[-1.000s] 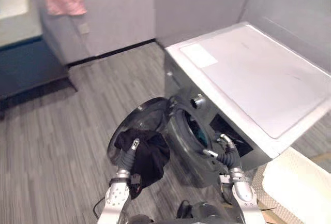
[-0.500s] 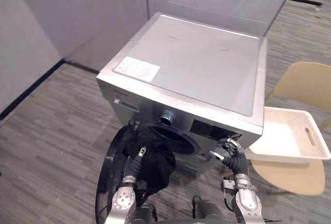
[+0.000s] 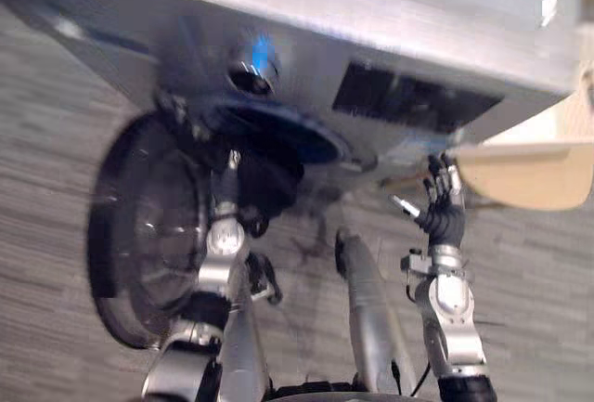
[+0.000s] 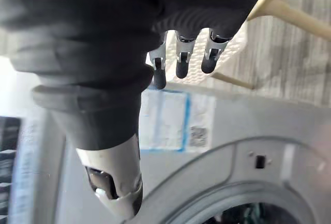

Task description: Pick up the laundry basket with both hands and put the clothes into the washing machine.

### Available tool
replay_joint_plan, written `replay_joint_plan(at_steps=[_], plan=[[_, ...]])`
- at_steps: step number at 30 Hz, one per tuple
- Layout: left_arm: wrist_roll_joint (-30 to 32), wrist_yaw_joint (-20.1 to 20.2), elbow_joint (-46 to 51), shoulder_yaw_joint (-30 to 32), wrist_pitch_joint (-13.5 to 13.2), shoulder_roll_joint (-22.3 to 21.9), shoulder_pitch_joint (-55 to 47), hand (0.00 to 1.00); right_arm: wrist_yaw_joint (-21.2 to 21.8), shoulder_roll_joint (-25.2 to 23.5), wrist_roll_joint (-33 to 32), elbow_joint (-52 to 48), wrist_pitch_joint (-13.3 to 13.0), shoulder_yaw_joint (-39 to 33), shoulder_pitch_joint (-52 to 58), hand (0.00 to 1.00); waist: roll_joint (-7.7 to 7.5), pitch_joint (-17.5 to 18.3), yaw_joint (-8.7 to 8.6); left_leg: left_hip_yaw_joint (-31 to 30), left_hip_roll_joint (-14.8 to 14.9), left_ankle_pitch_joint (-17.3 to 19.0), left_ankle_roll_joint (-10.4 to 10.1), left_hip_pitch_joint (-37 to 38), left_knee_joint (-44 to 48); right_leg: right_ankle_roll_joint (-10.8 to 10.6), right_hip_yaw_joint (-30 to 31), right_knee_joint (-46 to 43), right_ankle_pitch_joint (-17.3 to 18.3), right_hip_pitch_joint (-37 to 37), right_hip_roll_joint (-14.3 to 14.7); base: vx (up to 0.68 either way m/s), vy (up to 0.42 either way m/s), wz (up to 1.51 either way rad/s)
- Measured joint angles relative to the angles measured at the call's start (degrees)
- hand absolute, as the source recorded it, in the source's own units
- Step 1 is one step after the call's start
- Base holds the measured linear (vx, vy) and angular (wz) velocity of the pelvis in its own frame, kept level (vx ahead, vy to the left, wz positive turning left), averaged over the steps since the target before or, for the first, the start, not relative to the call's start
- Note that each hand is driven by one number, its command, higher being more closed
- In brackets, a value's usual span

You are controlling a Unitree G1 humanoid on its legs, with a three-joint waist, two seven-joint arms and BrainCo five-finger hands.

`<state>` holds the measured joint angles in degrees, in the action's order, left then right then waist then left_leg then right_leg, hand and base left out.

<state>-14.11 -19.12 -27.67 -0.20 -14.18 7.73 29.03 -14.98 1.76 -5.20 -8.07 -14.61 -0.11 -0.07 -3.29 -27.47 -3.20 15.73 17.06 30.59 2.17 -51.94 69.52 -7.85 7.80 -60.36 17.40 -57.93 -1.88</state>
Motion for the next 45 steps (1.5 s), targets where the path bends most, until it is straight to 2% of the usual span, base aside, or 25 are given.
replay_joint_plan(at_steps=[3, 6, 9, 12, 14, 16, 18, 20, 23, 26, 28, 29, 32, 34, 36, 38, 40, 43, 45], plan=[[-2.4, -0.9, -3.2, 2.7, 0.1, 2.3, 9.3, 1.00, -1.9, -0.2, -1.5, 0.1, -0.4, -1.6, -4.4, 0.00, -0.30, -2.5, -0.86, -1.9, 1.9, 1.1, 0.2, -10.7, 7.8, 0.0, -0.2, -6.9, -0.3, -10.3, 1.3, -0.10, -0.066, -0.08], [-4.9, -1.0, -6.8, 4.1, 0.3, 5.0, 18.5, 1.00, -2.8, -0.2, -2.8, 0.1, -0.8, -2.5, -6.8, 0.00, -0.29, -3.5, -0.99, -4.0, 3.2, 1.6, 0.6, -21.0, 14.6, -0.3, -0.7, -13.4, -0.1, -20.3, 2.2, -0.06, -0.089, -0.08], [-7.9, -1.1, -6.7, 4.3, 0.0, 7.6, 26.2, 1.00, -2.4, -0.9, -3.9, 0.1, -1.4, -2.6, -6.5, 0.00, -0.32, -3.8, -1.00, -5.8, 4.1, 1.9, 0.8, -28.1, 18.7, 0.1, -1.5, -17.4, 0.5, -26.8, 2.7, -0.07, -0.083, 0.03], [-8.0, -1.9, -5.9, 2.4, -0.5, 8.9, 28.7, 1.00, -1.7, -2.0, -3.9, 0.6, -2.6, -3.1, -5.1, 0.00, -0.32, -3.8, -1.19, -7.6, 4.2, 2.2, 0.2, -31.1, 20.4, 0.9, -2.6, -19.1, 1.1, -29.0, 2.7, -0.08, -0.043, 0.08], [-8.4, -3.0, -5.8, 0.9, -0.5, 12.4, 33.4, 1.00, -1.0, -2.0, -3.8, 0.5, -4.1, -3.6, -2.6, 0.00, -0.35, -3.8, -1.88, -8.7, 4.9, 2.1, -0.2, -34.5, 20.7, 1.2, -3.7, -19.0, 1.2, -31.3, 2.5, -0.10, -0.021, 0.09], [-8.9, -4.4, -5.3, 0.3, -0.7, 15.6, 37.3, 1.00, -1.0, -2.1, -3.8, 1.0, -4.2, -3.7, -1.6, 0.00, -0.34, -3.8, -3.11, -8.7, 5.2, 2.0, -0.4, -36.7, 20.4, 1.4, -4.6, -18.3, 1.1, -33.0, 1.7, -0.07, -0.006, 0.02], [-9.0, -5.9, -4.0, 0.1, -1.1, 17.0, 40.6, 1.00, -0.5, -2.4, -3.8, 1.1, -4.3, -4.2, -0.1, 0.00, -0.34, -3.8, -3.12, -8.7, 5.8, 1.7, -0.8, -37.7, 20.7, 1.5, -4.6, -18.4, 0.7, -34.2, 1.6, -0.02, 0.009, -0.12], [-9.4, -7.8, -0.7, -0.6, -2.9, 18.9, 43.8, 1.00, 1.0, -3.0, -3.9, 1.3, -4.5, -4.4, 1.9, 0.00, -0.37, -3.8, -3.79, -8.8, 5.8, 1.3, -0.5, -38.0, 21.8, 1.9, -4.8, -20.0, -0.2, -34.7, 1.3, 0.02, -0.004, 0.02], [-9.1, -10.2, 4.4, -1.9, -4.5, 20.9, 46.7, 1.00, 2.7, -3.3, -4.0, 1.6, -5.3, -4.7, 2.8, 0.00, -0.38, -3.8, -3.80, -10.2, 5.6, 1.2, -0.2, -38.3, 23.1, 2.4, -5.8, -21.9, 0.3, -34.8, 0.7, 0.05, -0.016, 0.07], [-6.8, -12.4, 12.8, -1.9, -6.8, 20.5, 45.8, 1.00, 3.8, -4.0, -4.4, 1.6, -5.4, -5.8, 3.3, 0.00, -0.39, -3.8, -3.65, -11.4, 4.9, 1.3, -0.3, -38.3, 24.3, 2.6, -6.1, -24.6, 2.0, -34.7, 0.4, 0.03, -0.038, 0.21], [-4.6, -13.5, 13.6, -1.9, -7.3, 20.5, 45.0, 1.00, 4.1, -3.9, -4.4, 2.0, -5.4, -6.1, 3.5, 0.00, -0.40, -3.8, -3.62, -12.0, 4.9, 1.7, -0.9, -38.2, 25.5, 2.9, -6.2, -26.2, 3.2, -34.6, 0.2, 0.00, -0.039, 0.11], [-3.2, -13.9, 13.4, -1.9, -7.1, 20.3, 44.4, 0.00, 4.1, -3.8, -4.5, 2.2, -5.4, -6.1, 3.5, 0.00, -0.42, -3.8, -3.72, -12.1, 5.0, 1.9, -0.9, -38.2, 25.9, 3.1, -6.2, -26.6, 3.7, -34.6, 0.3, -0.04, -0.027, -0.01], [1.4, -15.1, 9.0, -3.3, -5.7, 20.2, 45.6, 0.00, 5.1, -3.1, -5.7, 4.0, -5.4, -6.1, 3.5, 0.00, -0.45, -3.8, -3.79, -12.3, 5.1, 2.3, -1.3, -38.1, 26.0, 2.7, -6.0, -26.6, 4.0, -34.7, 0.7, -0.05, -0.013, -0.02], [3.3, -14.4, 3.6, -6.4, -3.7, 21.3, 48.9, 0.00, 5.4, -2.3, -6.4, 5.3, -5.4, -6.1, 3.5, 0.00, -0.51, -3.8, -3.78, -12.2, 5.1, 2.4, -1.4, -38.2, 25.8, 3.0, -6.0, -26.4, 4.1, -34.7, 0.6, -0.06, -0.003, 0.02], [4.8, -12.1, -1.8, -10.9, -1.8, 23.4, 53.5, 0.00, 6.3, -1.8, -7.8, 5.5, -5.4, -6.1, 3.5, 0.00, -0.73, -3.9, -3.88, -12.2, 5.0, 2.3, -1.4, -38.3, 25.6, 3.2, -6.1, -26.2, 3.9, -34.7, 0.4, -0.01, 0.002, 0.02], [13.1, -8.3, -5.5, -14.5, 0.8, 25.0, 58.1, 0.00, 7.9, -1.2, -9.1, 5.5, -5.4, -6.3, 3.5, 0.00, -0.88, -3.9, -4.02, -12.3, 4.9, 2.1, -1.1, -38.5, 25.5, 3.4, -6.6, -26.1, 3.4, -34.7, -0.2, 0.00, 0.006, 0.04], [20.3, -7.1, -7.8, -17.2, 1.6, 25.8, 60.6, 0.00, 9.1, -1.2, -10.3, 5.5, -5.7, -6.4, 3.5, 0.00, -0.92, -3.9, -3.94, -12.4, 4.9, 1.9, -0.9, -38.5, 25.5, 3.5, -6.7, -26.2, 3.4, -34.7, -0.2, 0.02, 0.001, -0.01], [27.9, -7.3, -11.3, -20.4, 3.4, 26.5, 62.3, 0.00, 10.2, -1.3, -11.0, 5.5, -7.7, -6.3, 3.6, 0.00, -0.94, -3.9, -4.09, -12.4, 4.9, 1.9, -0.9, -38.5, 25.4, 3.5, -6.9, -26.1, 3.4, -34.7, -0.2, 0.04, 0.005, -0.02], [30.4, -7.5, -11.3, -21.7, 4.4, 26.9, 62.4, 0.00, 10.2, -1.2, -11.6, 5.5, -8.0, -6.4, 3.6, 0.00, -0.98, -3.9, -4.11, -12.3, 4.8, 1.9, -0.9, -38.5, 25.0, 3.5, -7.1, -25.8, 3.4, -34.7, -0.2, 0.02, 0.003, 0.00]])
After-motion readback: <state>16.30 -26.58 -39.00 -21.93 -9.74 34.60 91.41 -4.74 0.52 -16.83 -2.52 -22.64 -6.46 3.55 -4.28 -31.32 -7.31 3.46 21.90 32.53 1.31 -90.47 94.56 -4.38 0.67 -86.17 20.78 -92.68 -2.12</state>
